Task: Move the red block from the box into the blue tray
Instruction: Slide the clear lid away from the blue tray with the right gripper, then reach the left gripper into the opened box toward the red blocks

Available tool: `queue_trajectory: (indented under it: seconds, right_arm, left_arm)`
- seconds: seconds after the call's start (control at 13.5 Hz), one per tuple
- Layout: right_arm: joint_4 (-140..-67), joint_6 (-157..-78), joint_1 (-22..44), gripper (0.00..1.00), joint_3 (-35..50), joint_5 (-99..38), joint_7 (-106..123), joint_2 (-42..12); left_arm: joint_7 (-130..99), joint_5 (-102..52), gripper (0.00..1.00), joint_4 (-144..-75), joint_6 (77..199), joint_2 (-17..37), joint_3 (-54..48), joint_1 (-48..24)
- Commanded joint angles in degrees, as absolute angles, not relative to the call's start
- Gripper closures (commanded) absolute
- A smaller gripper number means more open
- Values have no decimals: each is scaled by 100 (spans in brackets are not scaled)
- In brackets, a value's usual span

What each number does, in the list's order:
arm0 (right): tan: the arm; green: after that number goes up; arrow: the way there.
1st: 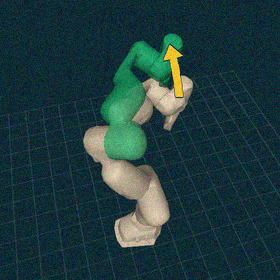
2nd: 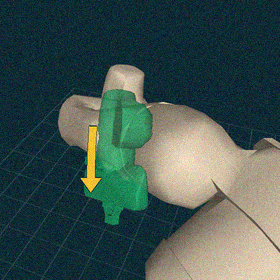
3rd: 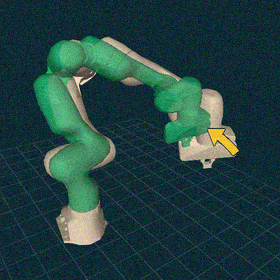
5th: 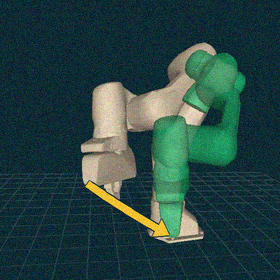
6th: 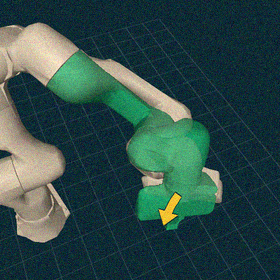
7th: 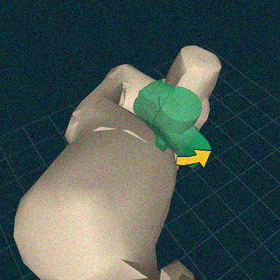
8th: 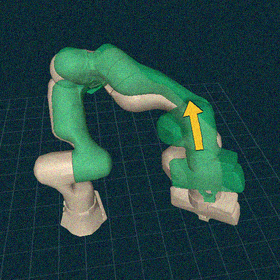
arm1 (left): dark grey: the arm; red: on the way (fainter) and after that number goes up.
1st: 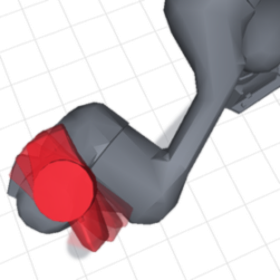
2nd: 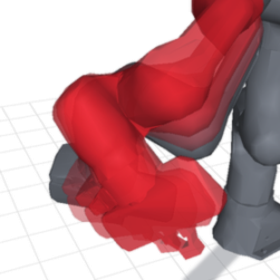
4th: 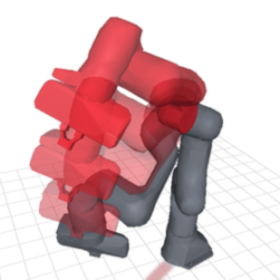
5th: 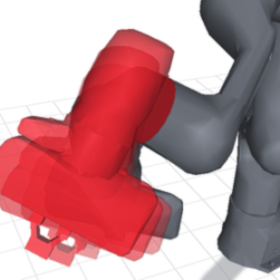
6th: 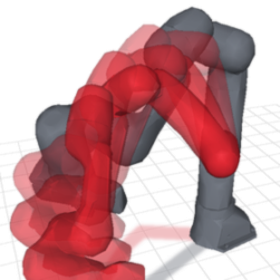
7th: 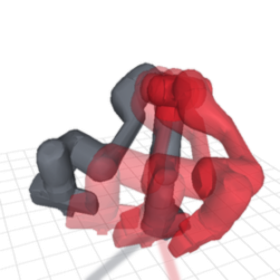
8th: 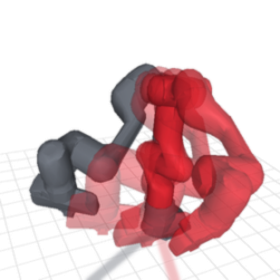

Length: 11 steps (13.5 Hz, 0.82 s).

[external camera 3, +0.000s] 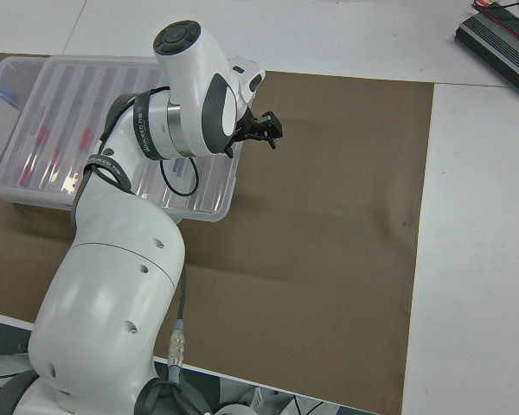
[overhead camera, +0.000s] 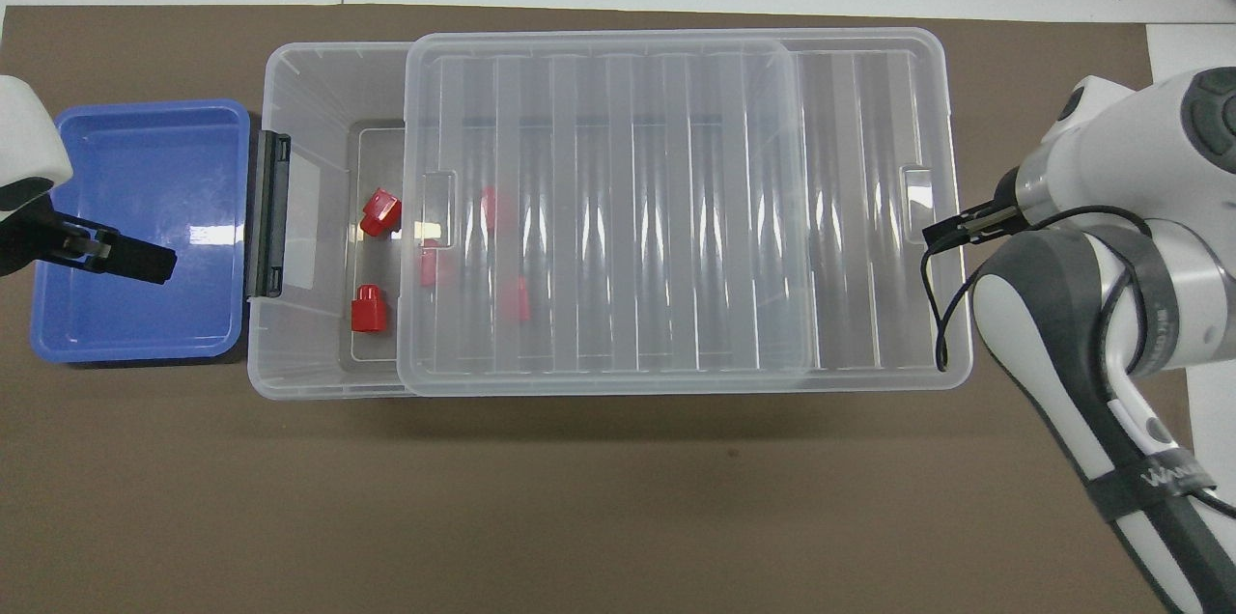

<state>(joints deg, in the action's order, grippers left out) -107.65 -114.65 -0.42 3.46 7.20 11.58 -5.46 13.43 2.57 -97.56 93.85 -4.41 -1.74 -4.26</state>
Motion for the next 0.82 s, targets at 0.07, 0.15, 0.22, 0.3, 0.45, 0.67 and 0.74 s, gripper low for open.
queue_trajectory:
  seconds: [0.07,0.15,0.22,0.3,0.45,0.67,0.74]
  right_arm:
    - [-10995,-11584,-421,0,396,809,1800,-369]
    - [-11004,-11584,-474,0,396,809,1897,-369]
    - [-11004,-11584,-518,0,396,809,1977,-369]
    - [-11004,-11584,-553,0,396,809,2030,-369]
    - [-11004,-11593,-615,0,396,809,2144,-378]
    - [-11004,-11593,-703,0,396,809,2259,-378]
    - [-10995,-11593,-703,0,396,809,2250,-378]
  left_arm:
    - [691,193,0,-10002,9430,-650,-149,-624]
    - [-376,167,0,-10028,9639,-650,-167,-668]
    - [-1318,150,0,-10194,9929,-668,-184,-912]
    - [-1614,149,0,-10378,10219,-694,-185,-1149]
    - [-1783,167,0,-10616,10581,-581,-176,-1537]
    - [-1845,211,0,-10862,11273,-98,-167,-1678]
    - [-1941,228,0,-10959,11563,86,-167,-1714]
